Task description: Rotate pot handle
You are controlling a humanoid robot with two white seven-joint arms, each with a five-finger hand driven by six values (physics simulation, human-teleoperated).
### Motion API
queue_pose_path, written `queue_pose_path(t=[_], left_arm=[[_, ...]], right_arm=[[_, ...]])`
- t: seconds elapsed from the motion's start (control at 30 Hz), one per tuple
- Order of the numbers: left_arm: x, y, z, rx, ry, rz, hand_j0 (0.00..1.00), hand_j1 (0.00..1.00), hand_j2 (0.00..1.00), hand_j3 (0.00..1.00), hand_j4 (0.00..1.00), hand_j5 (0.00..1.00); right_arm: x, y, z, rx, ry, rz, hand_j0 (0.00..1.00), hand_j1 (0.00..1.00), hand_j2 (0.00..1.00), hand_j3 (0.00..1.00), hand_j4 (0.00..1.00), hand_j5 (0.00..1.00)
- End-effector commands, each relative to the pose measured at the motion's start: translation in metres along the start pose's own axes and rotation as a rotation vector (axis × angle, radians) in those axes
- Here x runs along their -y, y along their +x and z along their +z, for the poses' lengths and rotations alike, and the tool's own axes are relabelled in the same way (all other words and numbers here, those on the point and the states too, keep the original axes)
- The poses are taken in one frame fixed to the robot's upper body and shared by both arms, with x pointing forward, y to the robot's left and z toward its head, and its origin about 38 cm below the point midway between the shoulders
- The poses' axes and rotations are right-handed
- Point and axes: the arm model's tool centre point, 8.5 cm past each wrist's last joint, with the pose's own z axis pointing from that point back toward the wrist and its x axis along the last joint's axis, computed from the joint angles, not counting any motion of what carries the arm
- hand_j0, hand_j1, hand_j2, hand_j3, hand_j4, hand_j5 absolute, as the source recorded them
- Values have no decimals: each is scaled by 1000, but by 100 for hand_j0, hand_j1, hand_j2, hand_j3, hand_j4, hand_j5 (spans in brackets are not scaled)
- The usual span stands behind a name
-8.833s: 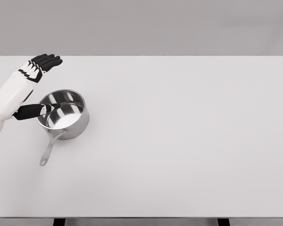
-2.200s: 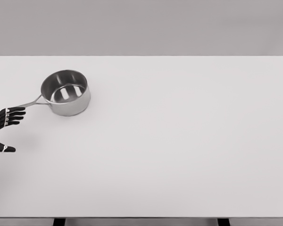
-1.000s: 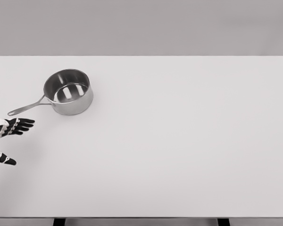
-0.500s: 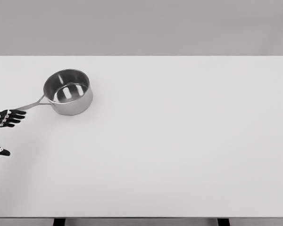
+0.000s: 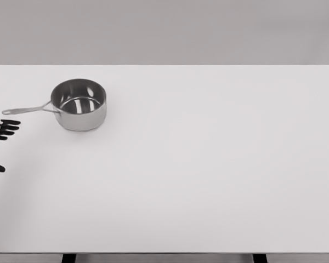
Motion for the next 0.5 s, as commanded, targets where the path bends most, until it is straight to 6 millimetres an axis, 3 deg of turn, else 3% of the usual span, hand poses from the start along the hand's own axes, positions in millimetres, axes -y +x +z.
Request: queue_pose_path(t=[0.0,0.23,0.47], left_arm=[[-4,0,1,2,15,4,100,100,100,100,100,100],[-10,3,1,22,38,8,100,100,100,100,100,100],[-11,-8,-3,5,50,21,100,100,100,100,100,100]], right_arm=[[0,0,0,-1,0,1,100,100,100,100,100,100],[0,0,0,1,0,1,100,100,100,100,100,100],[0,0,0,-1,0,1,100,100,100,100,100,100]])
